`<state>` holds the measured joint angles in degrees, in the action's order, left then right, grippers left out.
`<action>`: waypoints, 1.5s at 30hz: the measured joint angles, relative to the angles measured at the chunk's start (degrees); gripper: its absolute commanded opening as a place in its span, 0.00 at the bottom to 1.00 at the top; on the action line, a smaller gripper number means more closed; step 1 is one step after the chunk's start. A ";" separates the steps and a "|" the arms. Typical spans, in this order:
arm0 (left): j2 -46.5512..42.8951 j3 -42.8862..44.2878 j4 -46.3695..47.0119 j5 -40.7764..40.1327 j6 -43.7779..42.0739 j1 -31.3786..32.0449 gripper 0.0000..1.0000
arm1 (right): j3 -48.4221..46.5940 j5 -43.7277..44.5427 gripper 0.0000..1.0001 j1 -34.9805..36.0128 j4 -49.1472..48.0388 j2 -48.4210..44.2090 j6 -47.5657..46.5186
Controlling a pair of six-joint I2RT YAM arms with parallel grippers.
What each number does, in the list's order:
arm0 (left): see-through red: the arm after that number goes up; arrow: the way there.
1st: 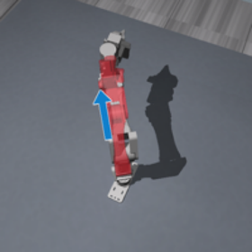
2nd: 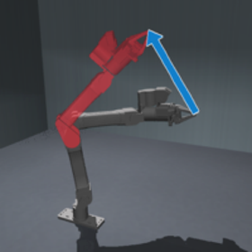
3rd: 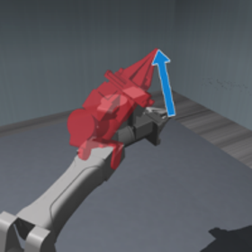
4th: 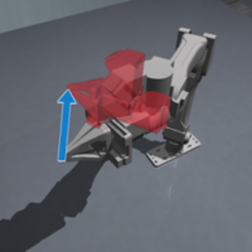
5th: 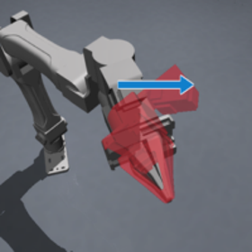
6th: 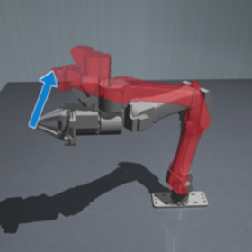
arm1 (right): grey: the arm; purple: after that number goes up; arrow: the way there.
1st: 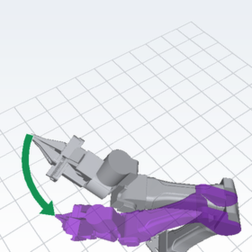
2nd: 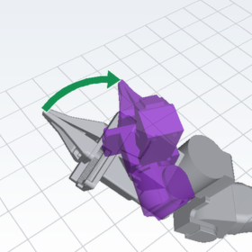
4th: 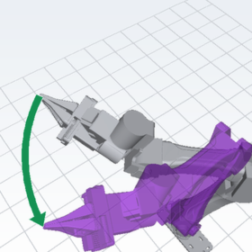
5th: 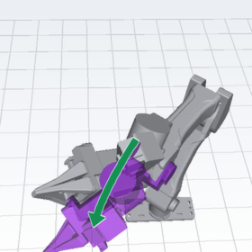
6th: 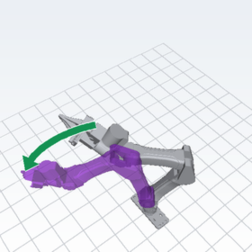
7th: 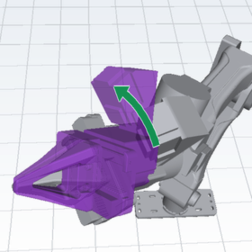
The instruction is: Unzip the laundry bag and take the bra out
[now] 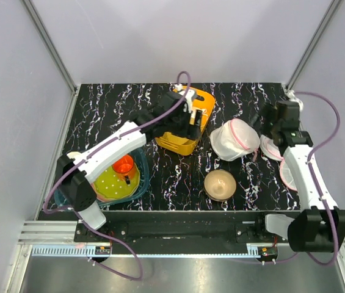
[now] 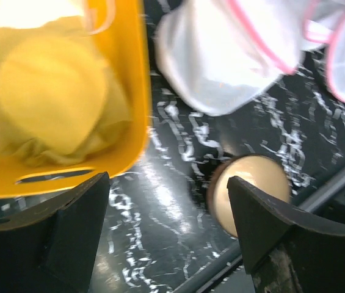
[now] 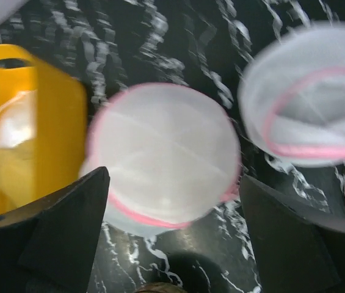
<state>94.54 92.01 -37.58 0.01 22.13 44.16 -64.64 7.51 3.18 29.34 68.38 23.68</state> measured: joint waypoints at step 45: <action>32.72 24.52 3.80 15.80 18.97 8.48 0.82 | 31.23 -37.05 0.00 -24.24 -21.79 -9.99 18.99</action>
<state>127.26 116.53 -33.78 15.81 41.10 52.64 -33.41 -29.54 -21.06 7.55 58.39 42.68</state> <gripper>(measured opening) 0.819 0.014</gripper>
